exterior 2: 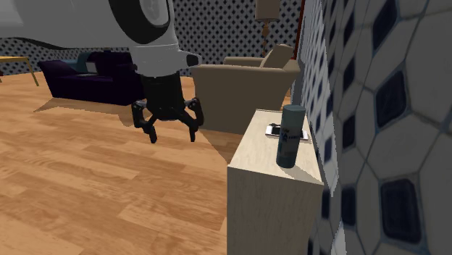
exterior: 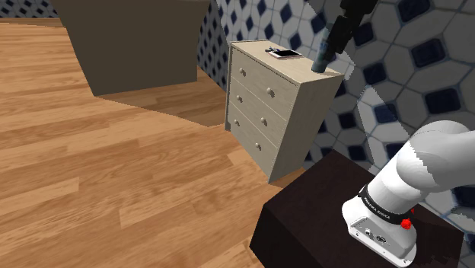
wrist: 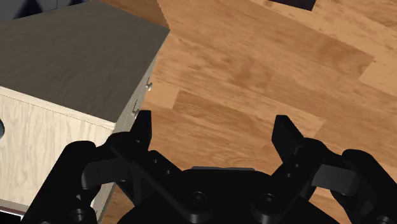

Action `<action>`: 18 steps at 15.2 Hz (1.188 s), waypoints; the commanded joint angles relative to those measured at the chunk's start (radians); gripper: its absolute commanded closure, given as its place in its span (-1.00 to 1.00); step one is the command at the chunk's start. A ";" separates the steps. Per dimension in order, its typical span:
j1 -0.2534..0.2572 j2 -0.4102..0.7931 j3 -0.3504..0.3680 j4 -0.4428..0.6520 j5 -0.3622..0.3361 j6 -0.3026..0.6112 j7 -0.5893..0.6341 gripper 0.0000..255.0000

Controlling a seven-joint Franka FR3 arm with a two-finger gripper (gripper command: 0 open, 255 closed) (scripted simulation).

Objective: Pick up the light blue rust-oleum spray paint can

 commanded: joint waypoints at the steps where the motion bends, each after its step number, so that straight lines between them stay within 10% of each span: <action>1: 0.000 0.000 0.000 0.000 0.000 0.000 0.000 -1.00; 18: -0.093 0.465 -0.239 0.439 -0.128 0.039 -0.281 -1.00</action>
